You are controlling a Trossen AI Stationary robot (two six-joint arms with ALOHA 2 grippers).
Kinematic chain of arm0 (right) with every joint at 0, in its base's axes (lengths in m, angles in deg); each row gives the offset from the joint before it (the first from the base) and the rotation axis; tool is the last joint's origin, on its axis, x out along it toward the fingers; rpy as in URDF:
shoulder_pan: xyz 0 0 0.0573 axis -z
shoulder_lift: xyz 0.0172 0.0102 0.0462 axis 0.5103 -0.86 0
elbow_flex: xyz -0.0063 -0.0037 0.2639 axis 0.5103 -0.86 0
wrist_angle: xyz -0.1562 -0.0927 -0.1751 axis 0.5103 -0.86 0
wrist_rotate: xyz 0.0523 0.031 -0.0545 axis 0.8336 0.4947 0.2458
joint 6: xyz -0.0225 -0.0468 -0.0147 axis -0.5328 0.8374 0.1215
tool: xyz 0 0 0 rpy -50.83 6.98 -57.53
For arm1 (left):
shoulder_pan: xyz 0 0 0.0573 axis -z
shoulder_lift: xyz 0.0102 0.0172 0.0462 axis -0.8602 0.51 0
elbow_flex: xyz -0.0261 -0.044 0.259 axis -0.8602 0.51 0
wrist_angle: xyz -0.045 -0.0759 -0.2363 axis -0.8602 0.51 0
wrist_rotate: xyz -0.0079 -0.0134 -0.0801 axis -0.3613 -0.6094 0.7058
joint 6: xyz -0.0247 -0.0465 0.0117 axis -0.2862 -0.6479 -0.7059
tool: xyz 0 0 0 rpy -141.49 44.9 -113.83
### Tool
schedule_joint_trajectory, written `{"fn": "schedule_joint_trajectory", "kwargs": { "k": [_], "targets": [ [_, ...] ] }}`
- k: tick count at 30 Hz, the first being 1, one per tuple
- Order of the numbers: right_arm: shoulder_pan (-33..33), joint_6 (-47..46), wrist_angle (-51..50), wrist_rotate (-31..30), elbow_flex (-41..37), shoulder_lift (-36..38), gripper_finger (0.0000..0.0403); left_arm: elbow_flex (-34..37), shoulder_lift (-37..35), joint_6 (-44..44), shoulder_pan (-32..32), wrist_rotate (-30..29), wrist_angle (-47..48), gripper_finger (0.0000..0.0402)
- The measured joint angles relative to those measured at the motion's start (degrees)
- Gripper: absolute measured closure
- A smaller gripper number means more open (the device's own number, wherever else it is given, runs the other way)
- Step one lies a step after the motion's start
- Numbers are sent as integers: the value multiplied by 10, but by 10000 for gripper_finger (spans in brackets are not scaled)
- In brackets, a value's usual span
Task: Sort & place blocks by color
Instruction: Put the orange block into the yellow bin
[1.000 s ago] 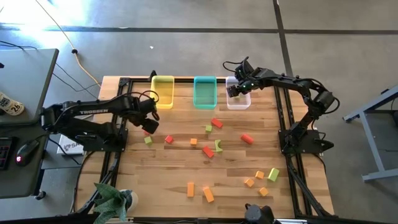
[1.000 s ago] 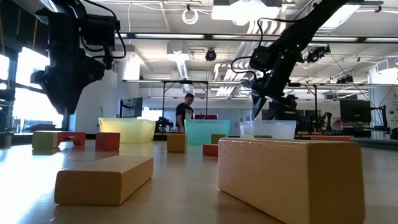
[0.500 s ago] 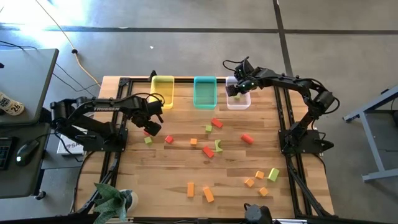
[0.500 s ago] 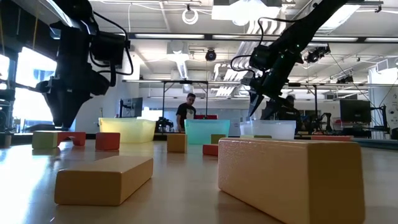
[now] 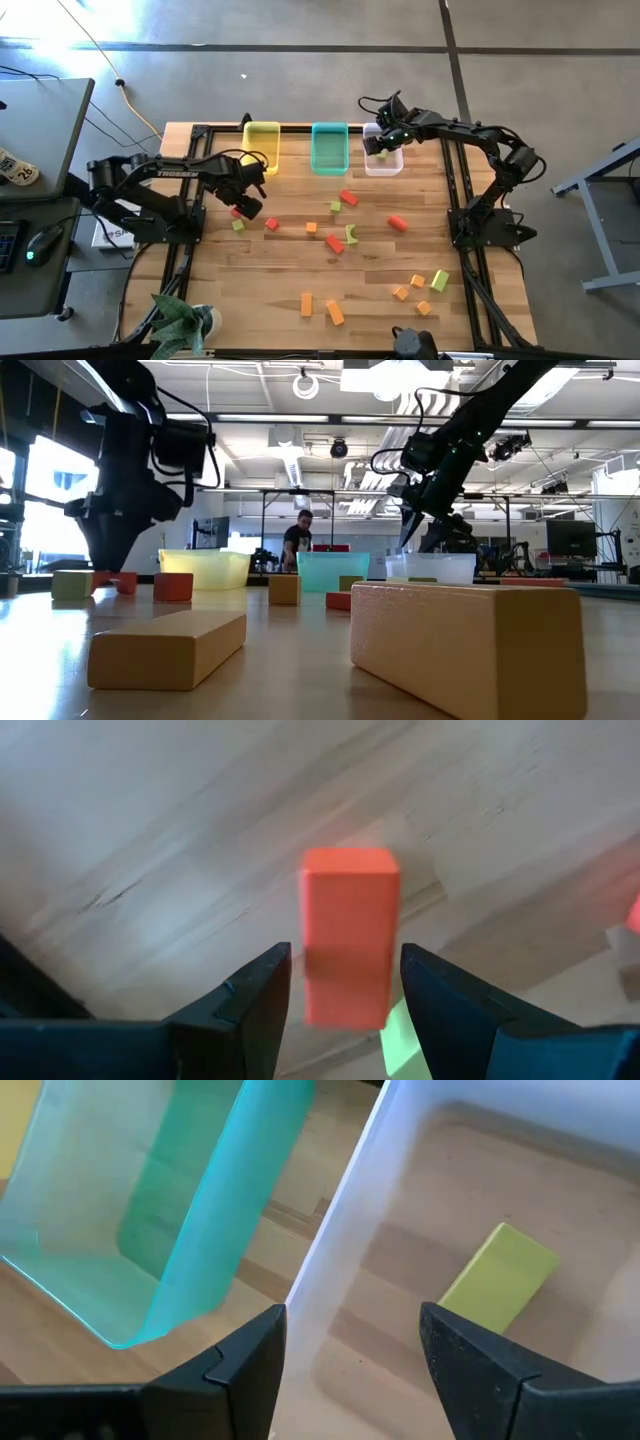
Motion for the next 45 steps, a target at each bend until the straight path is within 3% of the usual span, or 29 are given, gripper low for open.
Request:
{"fn": "schedule_joint_trajectory", "kwargs": {
  "k": [8,15,23,30,37,45],
  "targets": [
    [0,0,-4,0,5,0,187,0,41,6,0,-9,-25,227],
    [0,17,-24,-2,66,0,187,-1,41,43,0,-9,-24,299],
    [-4,53,-115,-19,170,0,187,1,27,67,0,-8,-31,301],
    [-26,62,-184,-21,240,0,187,-3,-46,67,0,-8,-52,301],
    [-74,55,-228,-21,252,0,187,-56,-110,81,-5,-38,-109,301],
    [-144,20,-238,-47,252,0,187,-108,-110,157,-65,-71,-177,301]
  ]
}}
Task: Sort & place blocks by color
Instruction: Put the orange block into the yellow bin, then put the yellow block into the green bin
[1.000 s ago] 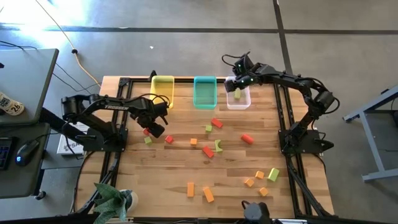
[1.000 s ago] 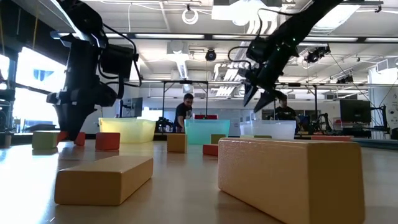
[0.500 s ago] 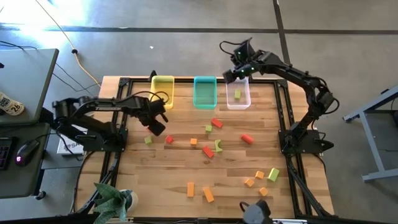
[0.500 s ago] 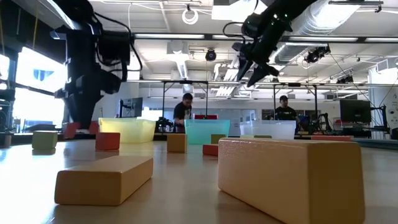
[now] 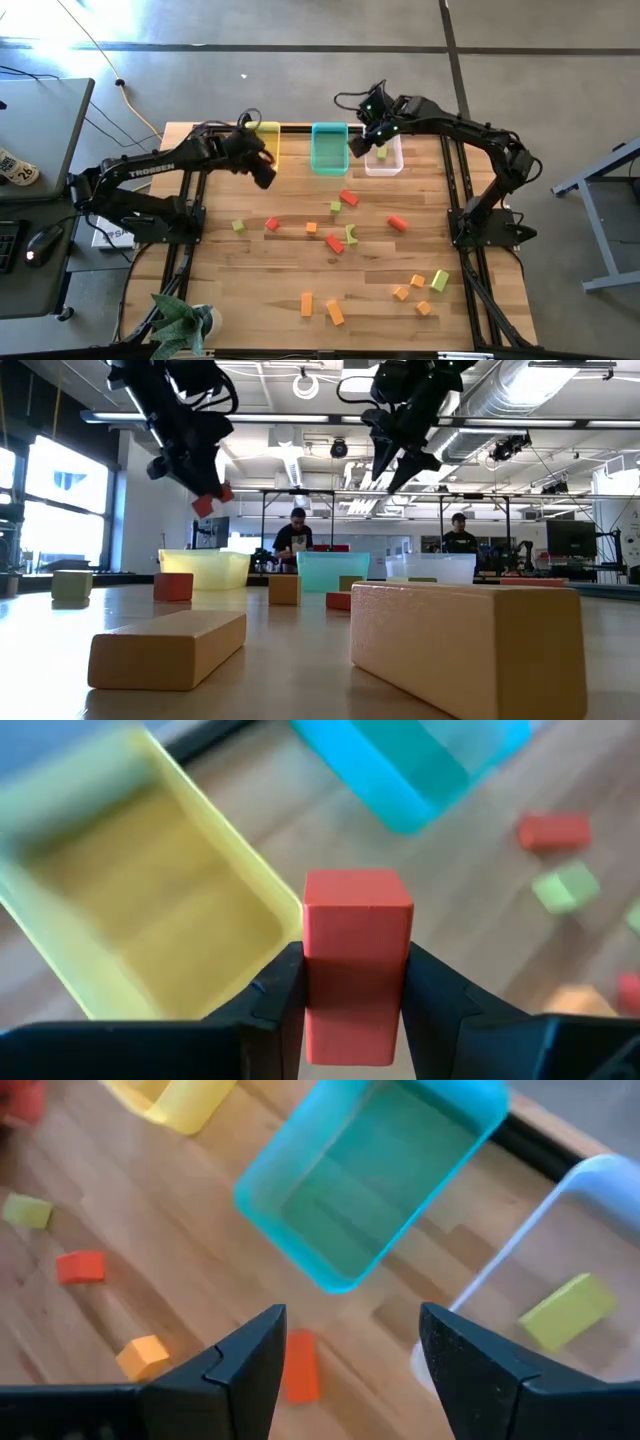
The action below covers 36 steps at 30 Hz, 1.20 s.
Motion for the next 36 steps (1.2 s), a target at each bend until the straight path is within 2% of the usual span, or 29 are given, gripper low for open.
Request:
{"fn": "schedule_joint_trajectory", "kwargs": {
  "k": [6,11,19,25,36],
  "targets": [
    [-48,-47,1,-27,0,0,187,-1,33,29,-60,-6,-37,301],
    [-90,-88,1,-60,0,0,187,-1,70,37,-89,-7,-38,283],
    [-160,-149,1,-87,0,0,187,-1,132,39,-101,-13,-39,279],
    [-215,-185,1,-87,0,0,187,-1,150,38,-101,-13,-40,272],
    [-283,-178,15,-97,0,0,187,-1,152,39,-101,-8,-40,220]
  ]
}}
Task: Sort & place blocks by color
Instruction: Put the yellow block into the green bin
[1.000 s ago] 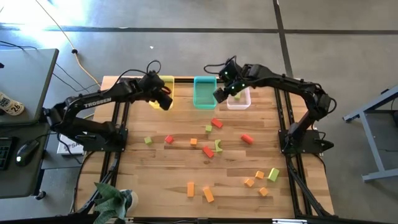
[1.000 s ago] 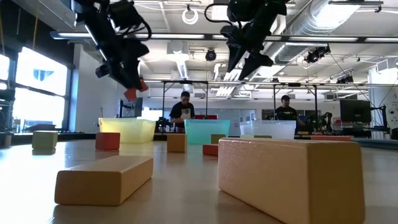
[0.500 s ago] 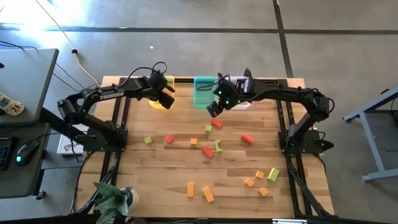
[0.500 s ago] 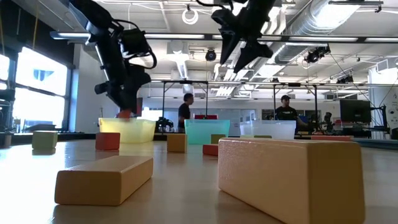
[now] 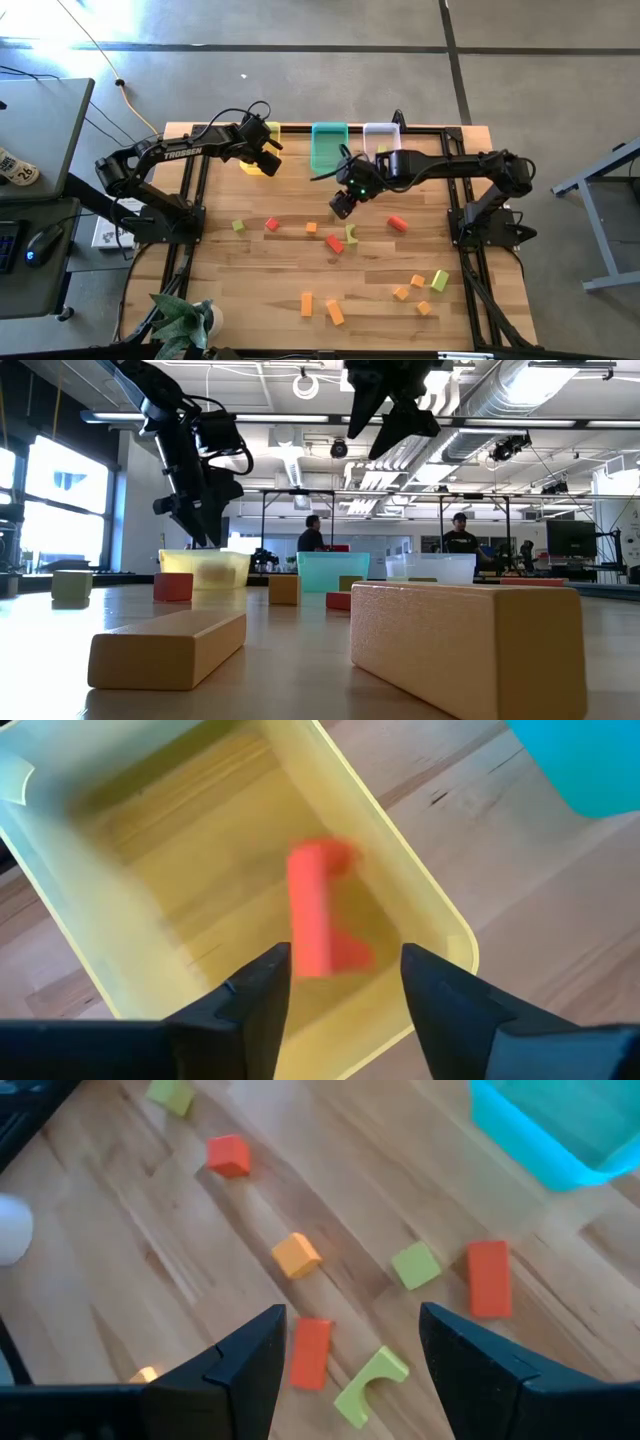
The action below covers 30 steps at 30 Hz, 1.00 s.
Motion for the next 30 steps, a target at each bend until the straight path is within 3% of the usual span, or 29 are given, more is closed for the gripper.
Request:
{"fn": "schedule_joint_trajectory", "kwargs": {
  "k": [11,21,30],
  "targets": [
    [-8,127,106,0,-17,-2,187,-23,-5,-5,2,47,4,205],
    [-8,279,138,6,-19,-68,175,-67,-36,-69,43,129,8,206],
    [-9,394,163,57,-19,-131,173,-70,-77,-136,104,111,54,206]
  ]
}}
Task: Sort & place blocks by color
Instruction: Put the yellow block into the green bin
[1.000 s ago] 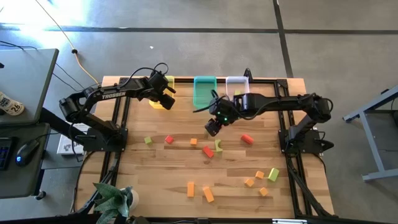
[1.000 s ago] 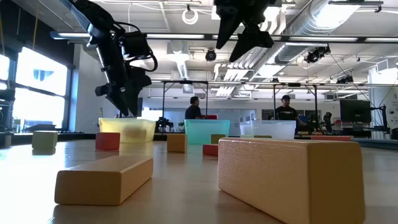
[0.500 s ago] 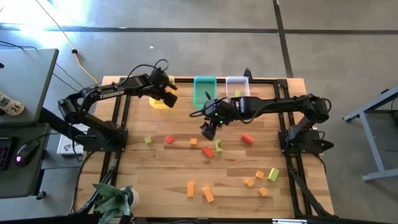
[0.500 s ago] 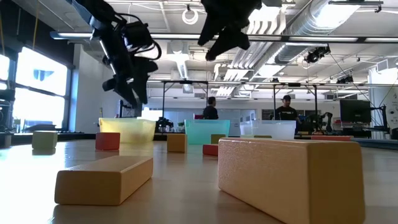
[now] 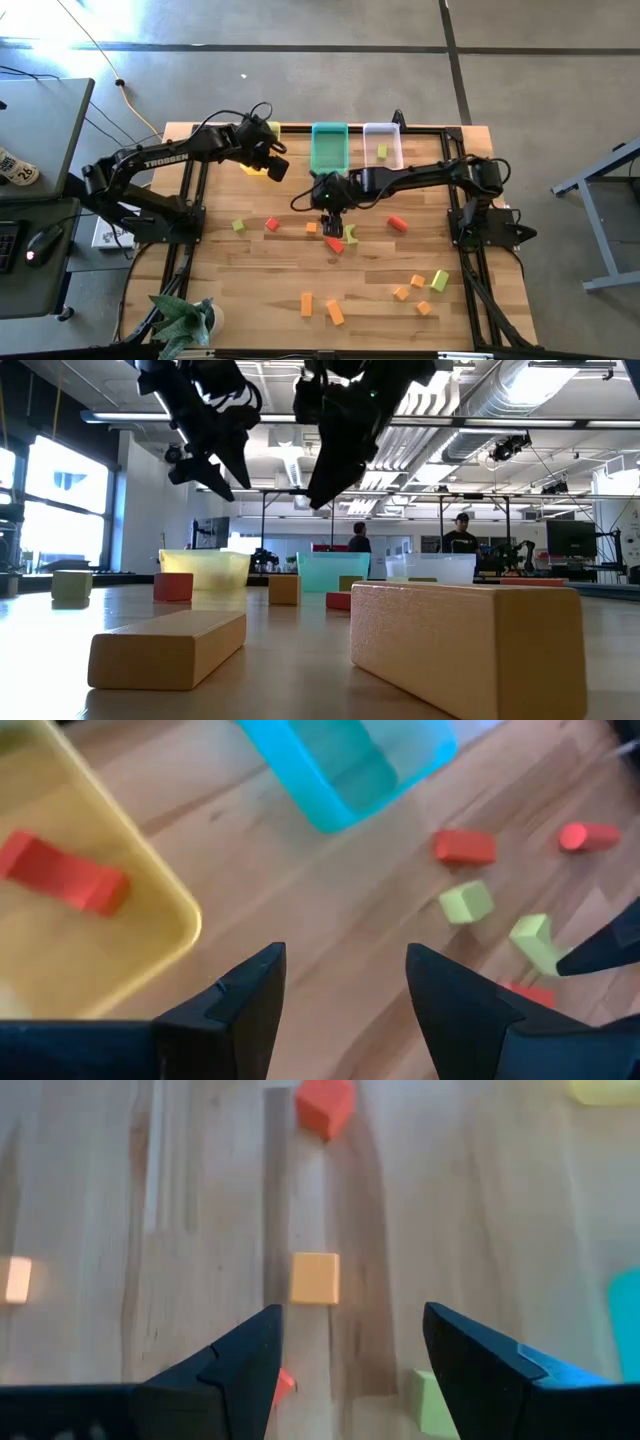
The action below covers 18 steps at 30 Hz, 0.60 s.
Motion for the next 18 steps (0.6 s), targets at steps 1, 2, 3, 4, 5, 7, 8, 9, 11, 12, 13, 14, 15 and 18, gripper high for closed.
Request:
{"fn": "schedule_joint_trajectory", "kwargs": {
  "k": [1,2,3,4,5,7,8,9,11,12,13,14,15,18],
  "targets": [
    [0,9,7,3,0,-6,173,0,-4,-4,4,-8,10,206],
    [0,17,13,7,0,-12,173,0,-7,-10,9,-19,17,206],
    [0,23,21,10,0,-18,173,0,-10,-15,13,-31,21,206],
    [0,28,28,13,0,-25,173,0,-11,-19,17,-41,27,206],
    [0,30,33,13,0,-32,173,0,-11,-19,19,-49,34,206],
    [0,35,44,17,0,-41,173,0,-11,-20,20,-56,38,206],
    [0,35,49,22,0,-45,173,0,-11,-19,20,-56,39,206],
    [0,35,52,27,0,-50,173,0,-11,-19,19,-58,42,206],
    [0,35,57,36,0,-62,173,0,-11,-19,19,-59,45,206],
    [-2,35,59,38,0,-67,173,0,-11,-19,19,-59,44,206],
    [-3,35,62,38,0,-73,174,0,-11,-19,19,-59,44,206],
    [-4,35,67,38,0,-76,174,0,-11,-19,19,-61,44,206],
    [-5,34,69,38,0,-81,174,0,-11,-19,19,-63,44,206],
    [-9,29,78,38,0,-99,174,0,-11,-19,19,-67,44,206]
  ]
}}
